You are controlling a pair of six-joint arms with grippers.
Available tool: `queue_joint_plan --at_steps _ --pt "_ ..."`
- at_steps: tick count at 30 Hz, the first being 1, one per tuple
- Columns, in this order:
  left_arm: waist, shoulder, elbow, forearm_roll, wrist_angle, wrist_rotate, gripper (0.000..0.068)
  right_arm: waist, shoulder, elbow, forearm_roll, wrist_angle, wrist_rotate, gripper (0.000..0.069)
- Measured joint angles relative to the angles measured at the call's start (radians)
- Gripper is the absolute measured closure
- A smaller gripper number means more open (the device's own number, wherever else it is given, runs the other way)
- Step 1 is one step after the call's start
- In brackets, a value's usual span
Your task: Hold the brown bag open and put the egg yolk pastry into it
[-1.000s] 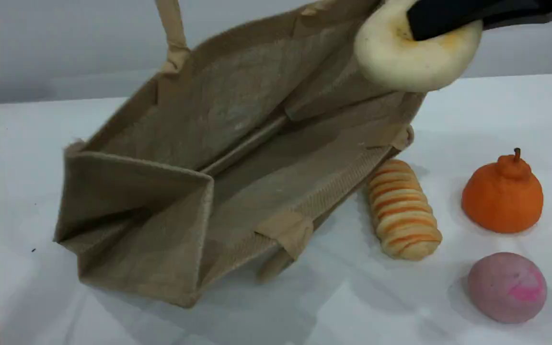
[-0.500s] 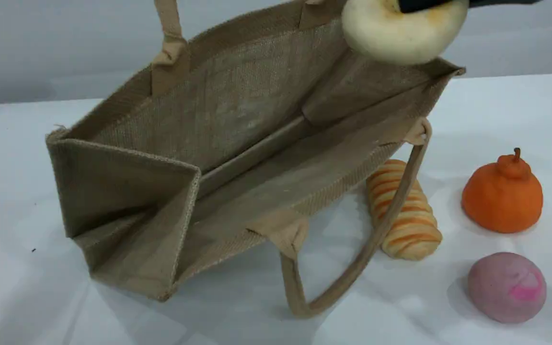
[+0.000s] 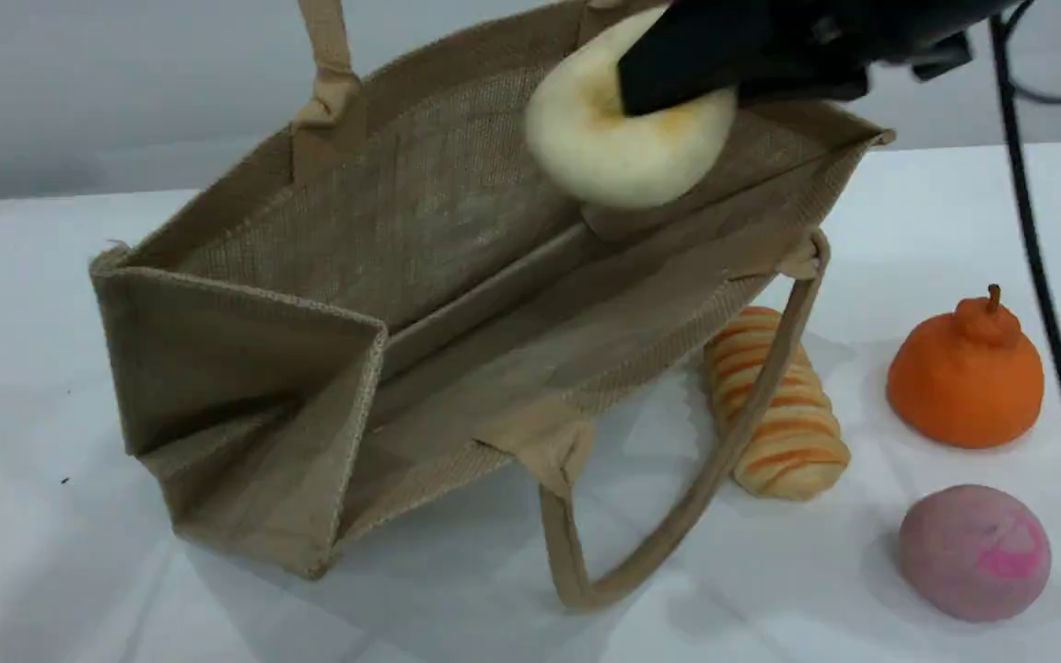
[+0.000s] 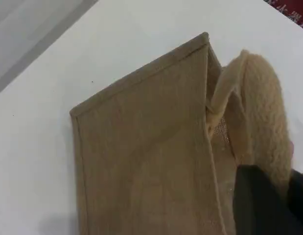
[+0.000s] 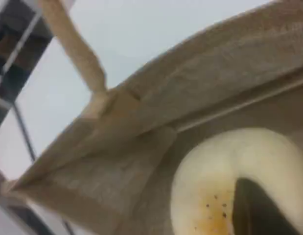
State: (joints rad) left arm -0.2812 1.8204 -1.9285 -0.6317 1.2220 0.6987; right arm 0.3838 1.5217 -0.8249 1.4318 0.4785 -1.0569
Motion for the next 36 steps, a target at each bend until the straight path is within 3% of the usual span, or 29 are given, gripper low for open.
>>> queue_joint_plan --at_steps 7,12,17,29,32,36 --pt "-0.001 0.0 0.0 0.0 0.0 -0.001 0.0589 0.124 0.079 -0.001 0.118 -0.219 -0.071 0.0649" --pt "-0.001 0.0 0.0 -0.001 0.0 -0.004 0.0589 0.137 0.133 -0.015 0.226 -0.342 -0.141 0.0649" --pt "-0.001 0.0 0.0 -0.003 -0.001 -0.008 0.0589 0.136 0.195 -0.054 0.31 -0.275 -0.201 0.0649" --pt "-0.011 0.002 0.0 -0.003 -0.002 -0.008 0.0589 0.136 0.357 -0.167 0.313 -0.223 -0.259 0.0636" --pt "-0.013 0.002 0.0 0.0 -0.002 -0.008 0.0589 0.136 0.368 -0.176 0.311 -0.203 -0.269 0.0607" --pt "-0.013 0.002 0.0 0.0 -0.002 -0.008 0.0589 0.136 0.366 -0.183 0.312 -0.187 -0.31 0.0506"
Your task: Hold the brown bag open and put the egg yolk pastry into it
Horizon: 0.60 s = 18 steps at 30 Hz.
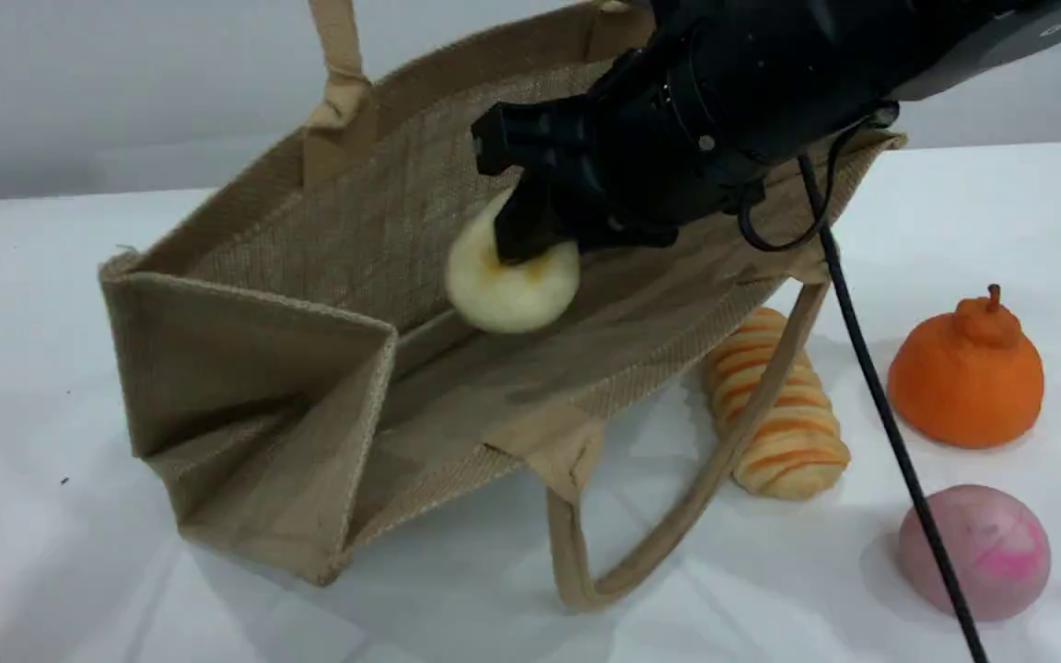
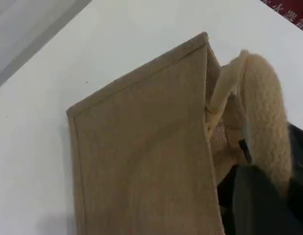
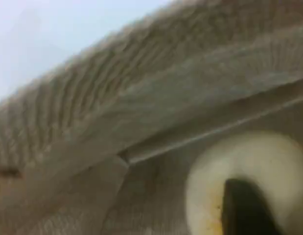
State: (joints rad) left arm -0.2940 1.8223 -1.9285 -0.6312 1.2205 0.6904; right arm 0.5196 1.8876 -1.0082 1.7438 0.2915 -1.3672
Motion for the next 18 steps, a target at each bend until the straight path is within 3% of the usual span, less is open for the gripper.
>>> queue_joint_plan --at_steps 5,8,18 --pt "0.0 0.0 0.0 0.003 0.0 0.0 0.0589 0.0 -0.005 0.0 0.0 0.0 -0.007 0.0334" --pt "0.0 0.0 0.0 0.004 0.0 0.0 0.0589 -0.001 -0.023 0.0 0.0 0.001 -0.007 0.027" --pt "0.0 0.002 0.0 0.011 0.0 0.011 0.0589 -0.001 -0.244 0.062 -0.133 -0.044 0.009 0.0248"
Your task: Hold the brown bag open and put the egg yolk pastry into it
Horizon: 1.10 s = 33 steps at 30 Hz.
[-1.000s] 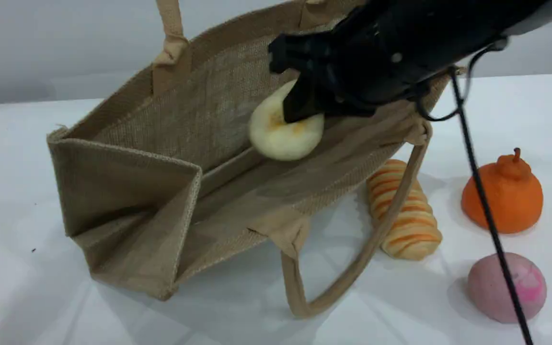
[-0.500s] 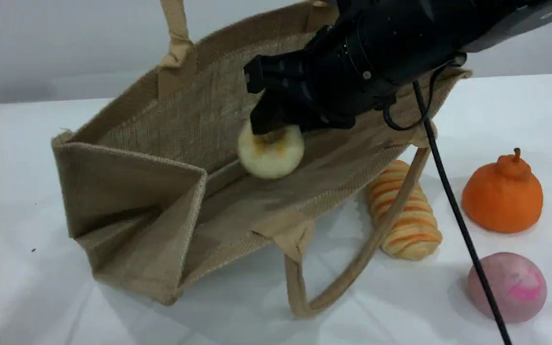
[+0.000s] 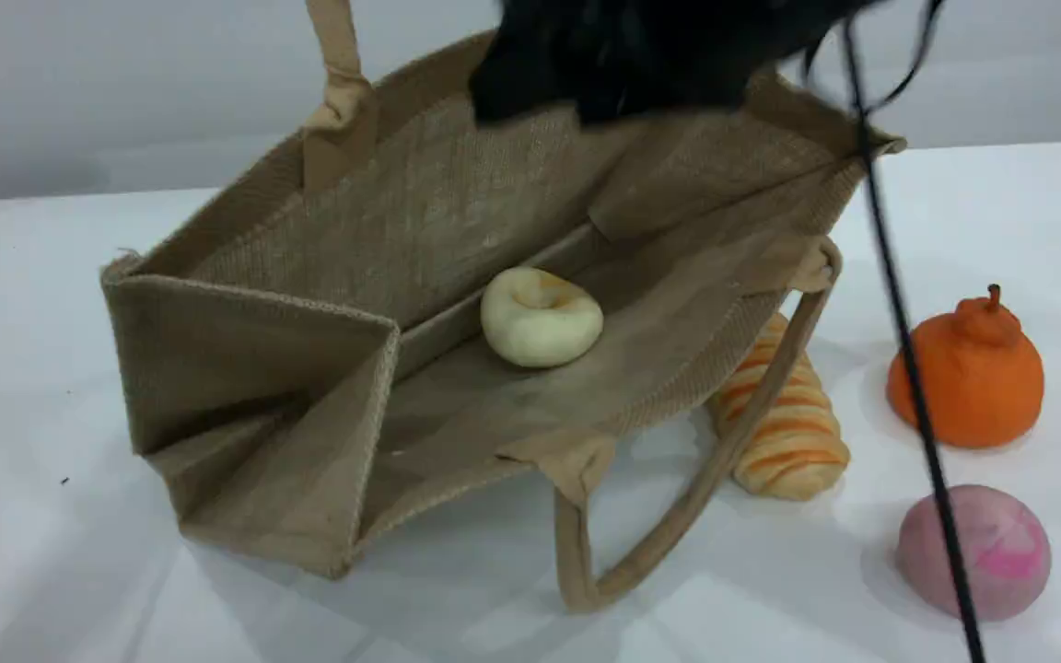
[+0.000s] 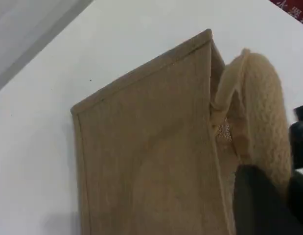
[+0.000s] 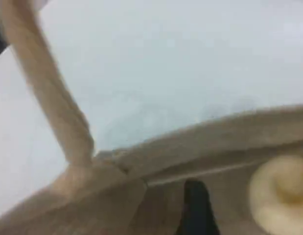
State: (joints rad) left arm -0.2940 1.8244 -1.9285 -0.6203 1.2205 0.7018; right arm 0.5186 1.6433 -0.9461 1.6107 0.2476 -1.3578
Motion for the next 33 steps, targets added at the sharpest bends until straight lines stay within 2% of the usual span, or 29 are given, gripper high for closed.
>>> queue_joint_plan --at_steps 7,15,23,27,33 --pt "0.0 0.04 0.001 -0.007 -0.001 0.0 0.0589 0.0 -0.237 0.097 -0.026 -0.068 0.006 0.0246" --pt "0.0 0.125 0.002 -0.012 -0.001 0.0 0.0589 0.0 -0.48 0.215 -0.056 -0.064 0.101 0.0246" --pt "0.0 0.178 0.002 -0.043 -0.001 0.0 0.0589 -0.01 -0.507 0.282 -0.236 -0.011 0.285 0.0246" --pt "0.0 0.178 0.002 -0.046 -0.001 0.0 0.059 -0.087 -0.49 0.28 -0.356 0.081 0.377 0.0246" --pt "0.0 0.178 0.002 -0.045 0.0 0.0 0.059 -0.298 -0.504 0.261 -0.477 0.353 0.433 0.0246"
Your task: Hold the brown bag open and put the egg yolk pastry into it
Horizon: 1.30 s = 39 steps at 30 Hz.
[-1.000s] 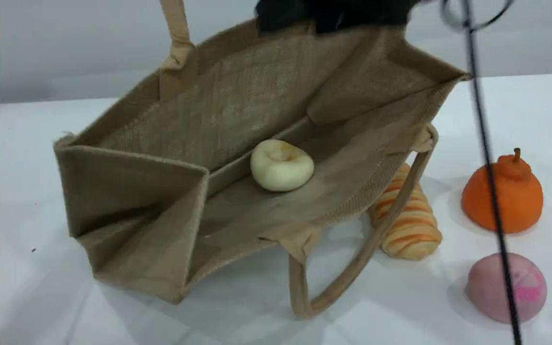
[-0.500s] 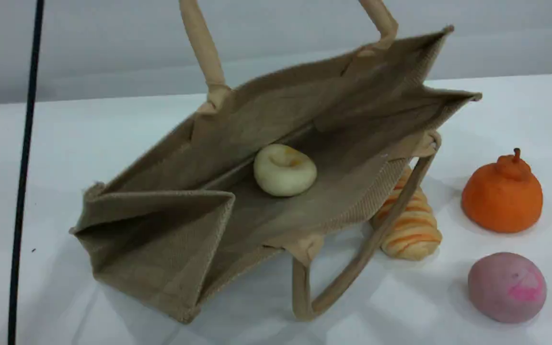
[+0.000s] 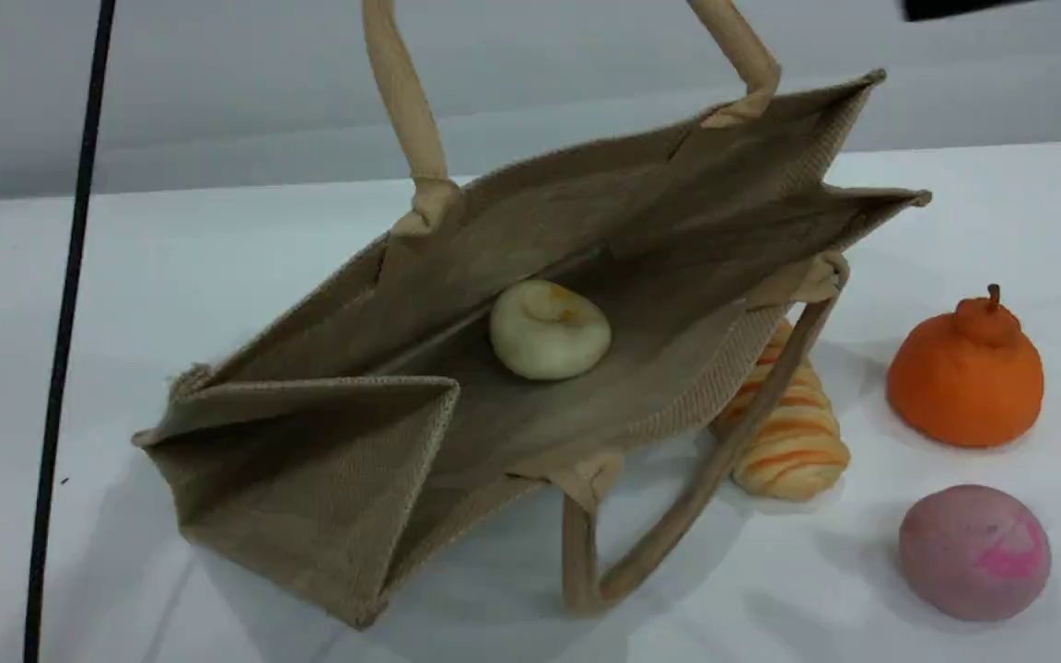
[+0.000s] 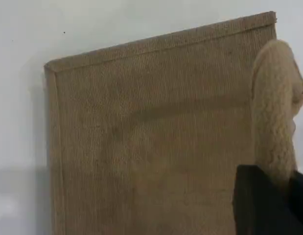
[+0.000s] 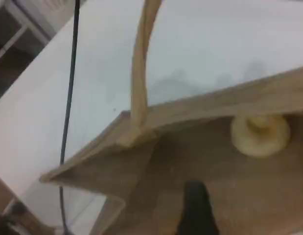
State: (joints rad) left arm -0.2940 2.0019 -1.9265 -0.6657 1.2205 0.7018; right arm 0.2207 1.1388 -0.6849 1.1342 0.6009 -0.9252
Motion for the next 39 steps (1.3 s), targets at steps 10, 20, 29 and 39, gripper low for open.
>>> queue_joint_plan --at_steps 10,20,29,39 --pt "0.0 0.003 0.0 0.011 0.0 0.0 0.0547 -0.223 -0.007 -0.194 -0.297 0.371 0.198 0.0246" --pt "-0.014 0.103 0.0 0.005 -0.001 -0.002 0.0432 -0.223 -0.151 -0.271 -0.512 0.473 0.363 0.0246" --pt "-0.041 0.161 0.001 -0.002 0.0 0.001 0.0372 -0.223 -0.332 -0.269 -0.716 0.556 0.56 0.0246" --pt "-0.078 0.178 0.001 -0.023 -0.022 0.004 0.0372 -0.223 -0.511 -0.269 -0.809 0.624 0.696 0.0246"
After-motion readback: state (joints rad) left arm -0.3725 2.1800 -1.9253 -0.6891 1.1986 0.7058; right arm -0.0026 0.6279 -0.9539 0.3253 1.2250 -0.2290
